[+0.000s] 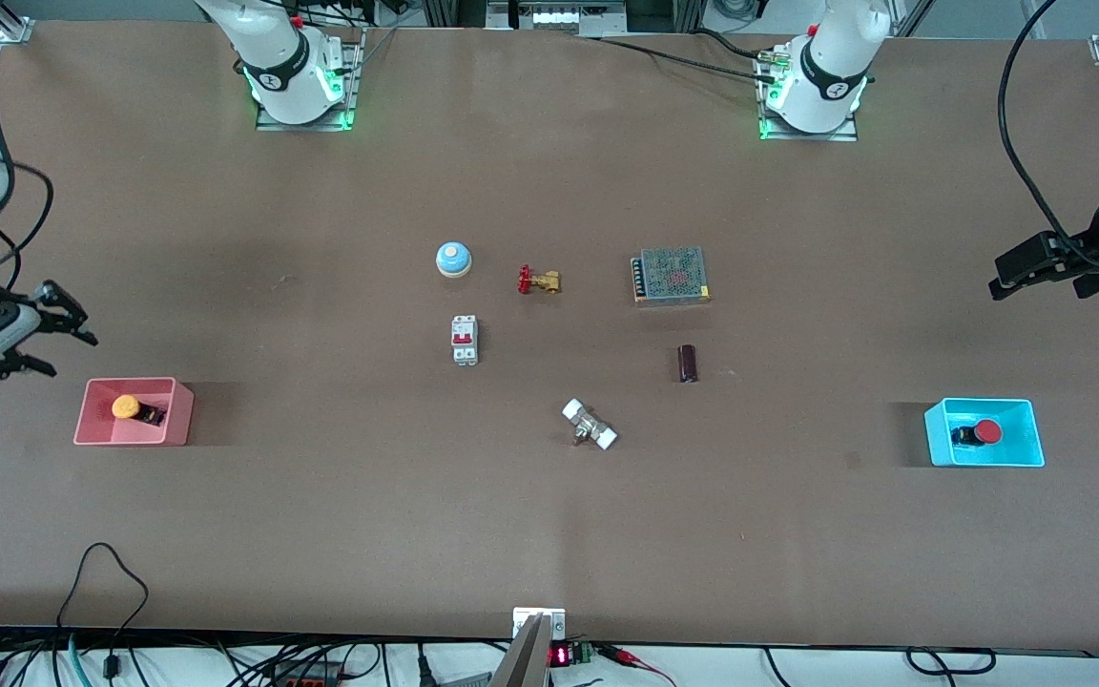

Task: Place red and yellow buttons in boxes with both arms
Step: 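Open the right gripper and lift it away from the pink box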

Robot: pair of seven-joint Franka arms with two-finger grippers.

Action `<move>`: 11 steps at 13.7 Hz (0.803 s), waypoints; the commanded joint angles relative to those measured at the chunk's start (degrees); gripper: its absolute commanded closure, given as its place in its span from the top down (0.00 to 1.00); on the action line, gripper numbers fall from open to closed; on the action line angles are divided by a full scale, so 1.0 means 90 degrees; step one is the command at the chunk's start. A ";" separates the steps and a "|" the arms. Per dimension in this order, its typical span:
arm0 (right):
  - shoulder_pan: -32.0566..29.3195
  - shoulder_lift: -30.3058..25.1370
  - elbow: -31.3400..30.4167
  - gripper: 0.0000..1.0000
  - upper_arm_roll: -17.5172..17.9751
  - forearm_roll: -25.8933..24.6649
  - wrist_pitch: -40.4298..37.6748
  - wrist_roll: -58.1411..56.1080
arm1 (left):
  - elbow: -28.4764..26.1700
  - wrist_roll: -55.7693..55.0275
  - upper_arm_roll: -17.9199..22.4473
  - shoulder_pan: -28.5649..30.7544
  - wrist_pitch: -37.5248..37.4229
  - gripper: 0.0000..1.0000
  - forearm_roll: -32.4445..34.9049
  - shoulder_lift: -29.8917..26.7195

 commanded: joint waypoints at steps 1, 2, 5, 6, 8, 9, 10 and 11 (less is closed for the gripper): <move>0.0445 -0.0730 -0.0309 0.64 0.0001 -0.0015 -0.0719 0.2066 | -0.0042 0.0107 0.0007 -0.0008 -0.0198 1.00 -0.0004 -0.0124; 0.0669 -0.0809 -0.0290 0.65 0.0001 -0.0044 -0.0817 0.2624 | -0.0042 0.0107 0.0006 -0.0008 -0.0276 1.00 -0.0004 -0.0153; 0.1012 -0.0917 -0.0270 1.00 0.0001 -0.0064 -0.1111 0.4091 | -0.0032 0.0107 0.0006 -0.0018 -0.0296 1.00 -0.0004 -0.0173; 0.1014 -0.0927 -0.0270 1.00 0.0001 -0.0064 -0.1111 0.4075 | -0.0032 0.0107 -0.0013 -0.0018 -0.0296 1.00 -0.0004 -0.0193; 0.1004 -0.0995 -0.0241 1.00 -0.0009 -0.0064 -0.1179 0.4094 | -0.0052 0.0097 -0.0013 -0.0018 -0.0296 1.00 -0.0004 -0.0212; 0.1013 -0.1024 -0.0173 1.00 -0.0018 -0.0083 -0.1247 0.4113 | -0.0061 0.0097 -0.0003 -0.0009 -0.0296 1.00 -0.0004 -0.0222; 0.1014 -0.1015 -0.0027 1.00 -0.0009 -0.0248 -0.1451 0.4143 | -0.0061 0.0097 -0.0003 -0.0008 -0.0296 1.00 -0.0004 -0.0222; 0.1004 -0.1015 0.0129 1.00 -0.0009 -0.0462 -0.1598 0.4133 | -0.0071 0.0097 -0.0003 -0.0008 -0.0306 1.00 -0.0004 -0.0222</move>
